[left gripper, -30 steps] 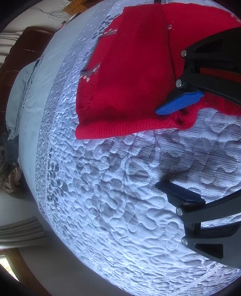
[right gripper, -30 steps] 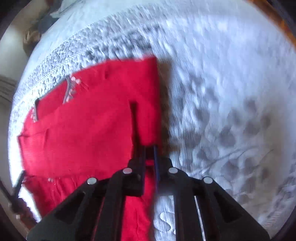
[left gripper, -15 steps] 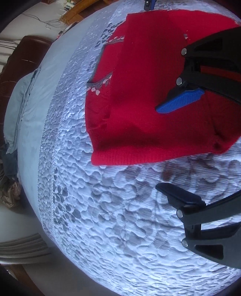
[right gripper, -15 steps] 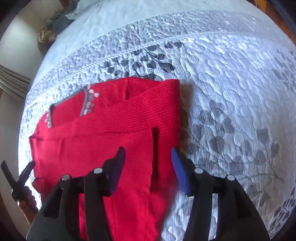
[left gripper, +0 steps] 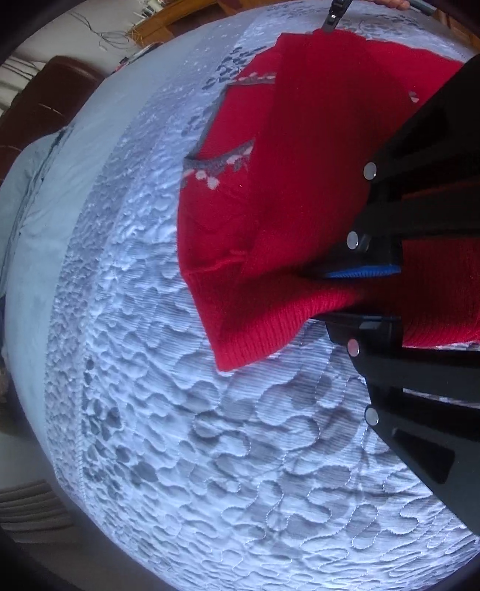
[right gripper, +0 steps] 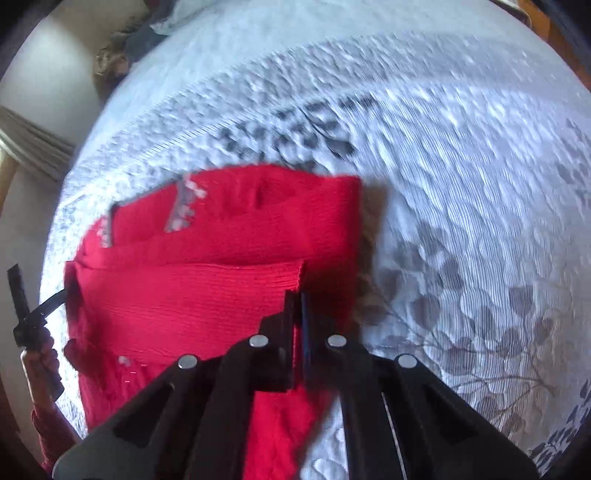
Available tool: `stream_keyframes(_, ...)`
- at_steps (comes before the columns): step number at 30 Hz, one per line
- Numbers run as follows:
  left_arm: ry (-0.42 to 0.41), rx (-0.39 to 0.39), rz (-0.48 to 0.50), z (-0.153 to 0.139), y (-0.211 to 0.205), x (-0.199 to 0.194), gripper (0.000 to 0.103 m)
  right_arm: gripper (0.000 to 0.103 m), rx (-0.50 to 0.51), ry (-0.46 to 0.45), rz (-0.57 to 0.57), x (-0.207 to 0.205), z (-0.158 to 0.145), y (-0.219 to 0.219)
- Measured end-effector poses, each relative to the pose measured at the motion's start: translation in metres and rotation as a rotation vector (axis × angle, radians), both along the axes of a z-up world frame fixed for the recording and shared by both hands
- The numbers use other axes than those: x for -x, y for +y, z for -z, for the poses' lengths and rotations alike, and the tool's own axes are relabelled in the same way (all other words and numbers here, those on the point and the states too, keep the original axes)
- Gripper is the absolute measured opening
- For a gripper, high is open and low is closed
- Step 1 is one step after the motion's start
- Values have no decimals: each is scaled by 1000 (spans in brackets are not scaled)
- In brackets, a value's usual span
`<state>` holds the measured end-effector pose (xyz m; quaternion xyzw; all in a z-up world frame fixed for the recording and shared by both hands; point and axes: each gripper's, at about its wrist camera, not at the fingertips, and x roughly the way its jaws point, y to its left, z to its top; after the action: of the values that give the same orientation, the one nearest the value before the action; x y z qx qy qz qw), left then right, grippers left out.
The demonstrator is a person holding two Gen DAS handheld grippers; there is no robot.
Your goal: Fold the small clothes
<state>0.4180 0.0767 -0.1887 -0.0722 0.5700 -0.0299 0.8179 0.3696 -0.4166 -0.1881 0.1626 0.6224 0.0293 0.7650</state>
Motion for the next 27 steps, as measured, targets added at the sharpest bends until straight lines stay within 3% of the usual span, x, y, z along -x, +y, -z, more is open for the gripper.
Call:
stream_keyframes(2, -7, -32, 8, 4, -3, 0, 15, 3, -6, 8, 15, 3, 14, 0)
stream_keyframes(4, -16, -94, 35, 0, -13, 2, 19, 5, -18, -20, 21, 8, 9, -2)
stream_keyframes(6, -18, -157, 56, -9, -18, 10, 32, 17, -50, -48, 37, 21, -3, -7)
stream_keyframes(8, -18, -194, 58, -18, -16, 31, 58, 33, -49, -57, 40, 44, -17, -9)
stream_keyframes(9, -14, -187, 65, -21, -14, 44, 61, 33, -48, -57, 32, 55, -21, -8)
stream_keyframes(12, 27, -147, 119, -25, -7, 105, 64, 33, -86, -48, -17, 108, -32, -2)
stream_keyframes(15, 47, -157, 146, -29, 0, 169, 67, 37, -108, -21, -71, 181, -37, 10)
stream_keyframes(17, 62, -162, 161, -33, 2, 209, 68, 39, -107, -14, -81, 196, -37, 13)
stream_keyframes(18, 74, -150, 167, -34, 3, 229, 68, 39, -107, 6, -102, 221, -36, 20)
stream_keyframes(21, 95, -144, 200, -36, 1, 271, 68, 39, -87, 47, -155, 289, -29, 40)
stream_keyframes(23, 97, -169, 197, -34, -1, 288, 69, 44, -63, 53, -164, 306, -26, 45)
stream_keyframes(27, 126, -127, 161, -34, 2, 312, 70, 47, -43, 45, -179, 337, -23, 56)
